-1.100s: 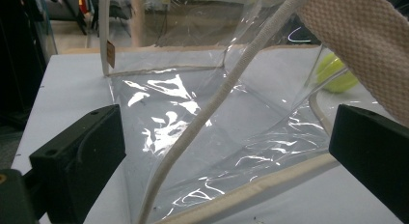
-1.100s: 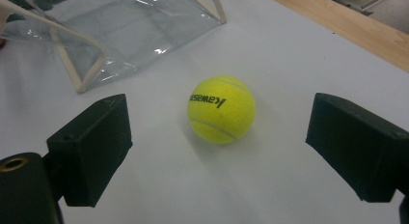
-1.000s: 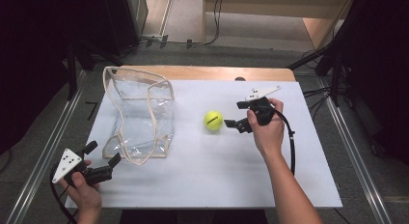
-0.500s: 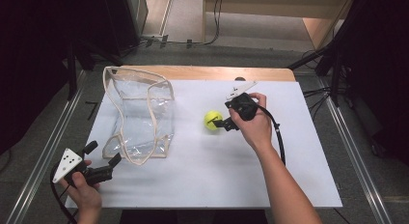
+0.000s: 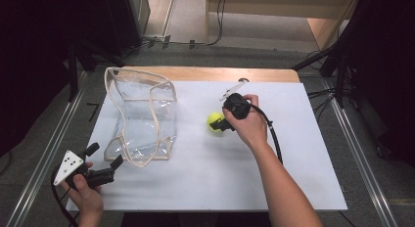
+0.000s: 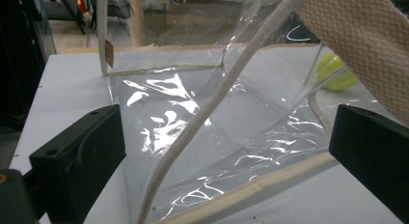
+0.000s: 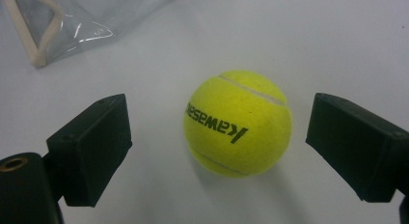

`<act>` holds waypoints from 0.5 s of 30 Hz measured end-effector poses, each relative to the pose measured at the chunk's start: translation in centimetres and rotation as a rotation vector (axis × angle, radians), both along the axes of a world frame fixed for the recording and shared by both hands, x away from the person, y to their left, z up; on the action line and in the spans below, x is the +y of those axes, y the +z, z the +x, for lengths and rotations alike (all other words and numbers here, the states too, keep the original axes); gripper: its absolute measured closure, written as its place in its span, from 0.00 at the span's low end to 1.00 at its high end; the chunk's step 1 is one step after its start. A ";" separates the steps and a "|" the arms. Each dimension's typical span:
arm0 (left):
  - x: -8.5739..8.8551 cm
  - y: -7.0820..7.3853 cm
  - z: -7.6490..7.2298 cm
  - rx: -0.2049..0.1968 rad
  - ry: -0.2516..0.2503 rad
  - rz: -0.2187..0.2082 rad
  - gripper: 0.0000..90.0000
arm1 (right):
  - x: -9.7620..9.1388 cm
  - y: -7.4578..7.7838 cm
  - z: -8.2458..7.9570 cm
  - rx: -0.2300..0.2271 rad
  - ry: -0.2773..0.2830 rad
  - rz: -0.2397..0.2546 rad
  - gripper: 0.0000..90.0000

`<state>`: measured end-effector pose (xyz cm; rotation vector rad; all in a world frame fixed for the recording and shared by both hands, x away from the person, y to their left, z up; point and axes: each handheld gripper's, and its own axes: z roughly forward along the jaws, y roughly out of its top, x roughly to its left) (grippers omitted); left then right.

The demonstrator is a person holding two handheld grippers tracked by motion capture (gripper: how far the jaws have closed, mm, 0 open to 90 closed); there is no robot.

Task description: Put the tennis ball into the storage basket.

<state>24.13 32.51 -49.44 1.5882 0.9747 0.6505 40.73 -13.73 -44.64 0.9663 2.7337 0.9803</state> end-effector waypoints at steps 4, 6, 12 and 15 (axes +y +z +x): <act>0.0 0.0 0.0 0.001 0.001 0.000 0.00 | 0.4 -0.6 0.6 0.020 -0.002 -0.031 0.08; 0.0 0.0 0.0 0.001 0.001 0.000 0.00 | 0.5 -0.9 0.8 0.034 -0.011 -0.033 0.08; 0.0 0.0 0.0 0.000 0.002 0.000 0.00 | 1.0 -1.8 1.3 0.057 -0.011 -0.058 0.08; 0.0 0.0 0.0 -0.001 0.001 0.000 0.00 | 1.3 -2.2 1.5 0.063 -0.009 -0.070 0.08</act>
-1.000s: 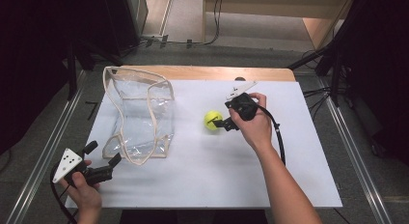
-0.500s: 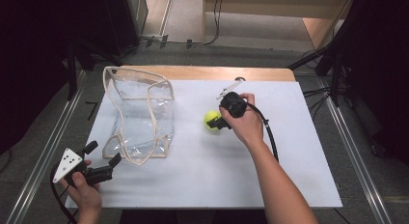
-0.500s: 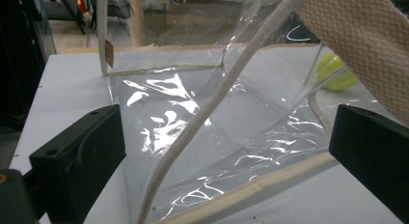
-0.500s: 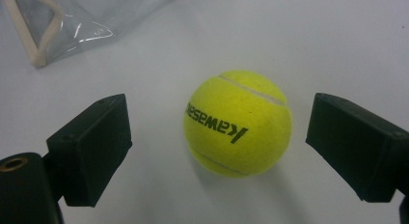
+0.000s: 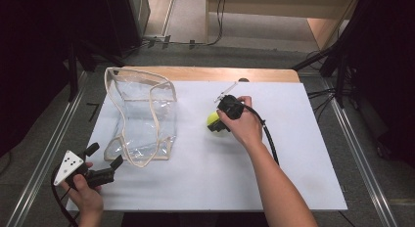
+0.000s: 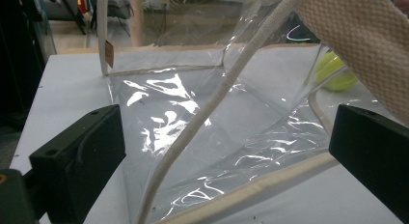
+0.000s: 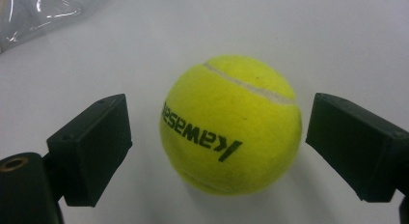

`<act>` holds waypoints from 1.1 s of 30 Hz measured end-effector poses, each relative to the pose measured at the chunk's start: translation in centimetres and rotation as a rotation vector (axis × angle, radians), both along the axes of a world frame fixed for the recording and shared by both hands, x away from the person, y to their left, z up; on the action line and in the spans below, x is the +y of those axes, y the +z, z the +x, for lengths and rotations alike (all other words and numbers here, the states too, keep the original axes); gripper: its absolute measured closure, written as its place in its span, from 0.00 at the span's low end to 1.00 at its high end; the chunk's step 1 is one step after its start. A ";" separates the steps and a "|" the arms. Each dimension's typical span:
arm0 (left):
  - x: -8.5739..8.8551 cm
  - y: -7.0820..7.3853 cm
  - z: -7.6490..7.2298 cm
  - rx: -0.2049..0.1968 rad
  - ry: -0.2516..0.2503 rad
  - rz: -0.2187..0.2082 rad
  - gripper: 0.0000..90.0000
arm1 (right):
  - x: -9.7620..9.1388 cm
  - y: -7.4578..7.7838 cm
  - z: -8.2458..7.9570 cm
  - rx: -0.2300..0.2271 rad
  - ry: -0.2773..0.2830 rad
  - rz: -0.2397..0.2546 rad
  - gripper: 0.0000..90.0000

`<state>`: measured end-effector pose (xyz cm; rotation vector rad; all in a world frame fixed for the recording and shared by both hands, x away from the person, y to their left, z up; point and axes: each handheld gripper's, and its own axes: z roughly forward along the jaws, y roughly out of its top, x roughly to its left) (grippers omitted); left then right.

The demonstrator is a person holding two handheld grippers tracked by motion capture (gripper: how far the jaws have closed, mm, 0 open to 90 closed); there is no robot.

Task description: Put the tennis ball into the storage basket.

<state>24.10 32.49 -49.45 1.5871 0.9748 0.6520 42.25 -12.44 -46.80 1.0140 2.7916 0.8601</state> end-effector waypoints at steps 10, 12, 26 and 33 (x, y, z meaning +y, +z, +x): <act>-0.1 0.0 0.0 0.000 -0.001 0.001 0.00 | 0.9 -0.9 0.7 0.031 -0.011 -0.031 0.08; 0.0 0.0 0.0 -0.001 -0.001 0.000 0.00 | 1.0 -1.2 0.7 0.024 -0.011 -0.042 0.14; -0.1 0.0 0.0 0.001 0.000 0.005 0.00 | 1.2 -1.2 0.5 0.025 -0.009 -0.069 0.25; -0.1 0.0 0.0 -0.001 -0.001 0.002 0.00 | 1.3 -0.7 0.4 0.017 0.021 -0.073 0.25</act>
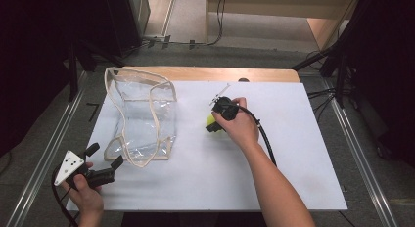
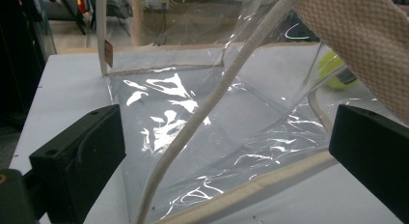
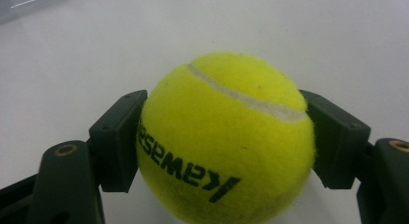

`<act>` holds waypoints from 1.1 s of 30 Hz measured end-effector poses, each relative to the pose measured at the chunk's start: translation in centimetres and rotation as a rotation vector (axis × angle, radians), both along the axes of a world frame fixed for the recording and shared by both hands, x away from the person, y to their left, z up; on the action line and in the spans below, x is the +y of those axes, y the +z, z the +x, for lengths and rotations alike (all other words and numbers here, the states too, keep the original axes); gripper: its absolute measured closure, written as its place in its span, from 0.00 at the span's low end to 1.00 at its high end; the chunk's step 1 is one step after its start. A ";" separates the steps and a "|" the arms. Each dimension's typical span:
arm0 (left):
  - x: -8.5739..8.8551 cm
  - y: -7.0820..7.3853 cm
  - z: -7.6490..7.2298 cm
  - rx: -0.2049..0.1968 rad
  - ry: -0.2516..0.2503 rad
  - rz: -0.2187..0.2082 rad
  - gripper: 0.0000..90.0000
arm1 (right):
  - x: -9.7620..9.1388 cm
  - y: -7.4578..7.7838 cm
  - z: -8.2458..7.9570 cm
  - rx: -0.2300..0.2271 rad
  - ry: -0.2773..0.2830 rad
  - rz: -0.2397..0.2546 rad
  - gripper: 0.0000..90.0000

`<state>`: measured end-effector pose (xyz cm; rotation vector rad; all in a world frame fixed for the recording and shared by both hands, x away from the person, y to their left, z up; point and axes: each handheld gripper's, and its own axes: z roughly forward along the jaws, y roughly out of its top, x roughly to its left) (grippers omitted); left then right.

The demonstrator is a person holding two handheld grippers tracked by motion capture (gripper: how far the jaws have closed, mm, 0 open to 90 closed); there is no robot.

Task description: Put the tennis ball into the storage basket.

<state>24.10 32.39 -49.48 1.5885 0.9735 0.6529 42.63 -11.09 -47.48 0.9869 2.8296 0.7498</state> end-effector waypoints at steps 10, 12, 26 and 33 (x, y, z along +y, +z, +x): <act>0.0 0.0 0.0 0.000 -0.002 -0.002 0.00 | 0.7 1.1 -0.2 0.008 0.045 0.011 0.25; 0.0 0.0 0.0 0.000 -0.001 -0.002 0.00 | 0.9 1.3 -0.2 0.007 0.056 0.013 0.25; 0.0 0.0 0.0 0.000 -0.002 -0.003 0.00 | 2.2 3.3 -0.7 -0.006 0.110 0.042 0.25; 0.0 0.0 0.0 0.002 -0.003 0.002 0.00 | 2.8 3.9 -0.7 -0.007 0.132 0.052 0.25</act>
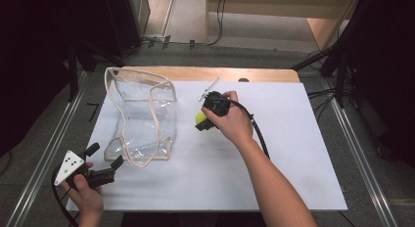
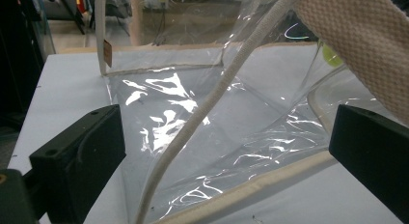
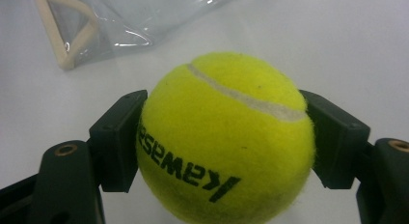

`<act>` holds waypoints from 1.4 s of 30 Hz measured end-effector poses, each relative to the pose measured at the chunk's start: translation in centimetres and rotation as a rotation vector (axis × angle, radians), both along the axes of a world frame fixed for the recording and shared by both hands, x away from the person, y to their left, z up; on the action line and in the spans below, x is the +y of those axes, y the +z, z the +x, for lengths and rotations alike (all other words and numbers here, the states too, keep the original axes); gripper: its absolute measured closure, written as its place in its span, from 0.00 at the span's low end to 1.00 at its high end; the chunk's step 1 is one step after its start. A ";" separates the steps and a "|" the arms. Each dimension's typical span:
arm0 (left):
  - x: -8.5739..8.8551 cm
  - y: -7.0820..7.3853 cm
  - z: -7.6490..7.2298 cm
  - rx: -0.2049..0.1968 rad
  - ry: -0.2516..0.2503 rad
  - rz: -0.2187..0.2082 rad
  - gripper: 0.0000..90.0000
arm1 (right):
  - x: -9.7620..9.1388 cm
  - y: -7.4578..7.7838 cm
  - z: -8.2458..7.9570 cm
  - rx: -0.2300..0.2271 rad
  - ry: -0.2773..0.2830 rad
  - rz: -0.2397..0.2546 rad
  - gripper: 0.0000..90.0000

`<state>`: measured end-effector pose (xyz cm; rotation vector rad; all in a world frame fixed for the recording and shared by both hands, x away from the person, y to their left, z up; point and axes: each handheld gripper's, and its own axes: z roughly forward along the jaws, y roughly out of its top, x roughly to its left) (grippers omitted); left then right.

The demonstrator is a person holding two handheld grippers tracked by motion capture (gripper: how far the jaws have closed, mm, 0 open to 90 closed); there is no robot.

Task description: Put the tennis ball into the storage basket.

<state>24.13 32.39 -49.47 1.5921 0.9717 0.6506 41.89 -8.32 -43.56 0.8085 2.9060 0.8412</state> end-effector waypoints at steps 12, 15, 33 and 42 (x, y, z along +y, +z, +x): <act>0.1 0.0 0.0 -0.001 -0.002 -0.005 0.00 | 1.4 1.1 -0.3 0.004 0.048 0.021 0.25; 0.1 0.0 0.0 -0.001 -0.003 -0.004 0.00 | 1.6 1.8 -0.3 0.002 0.056 0.030 0.25; 0.0 0.0 0.0 0.001 -0.005 -0.004 0.00 | 3.0 4.7 -0.9 -0.007 0.133 0.050 0.25; 0.0 0.0 0.0 0.002 -0.005 -0.004 0.00 | 3.6 5.9 -1.1 -0.018 0.149 0.057 0.25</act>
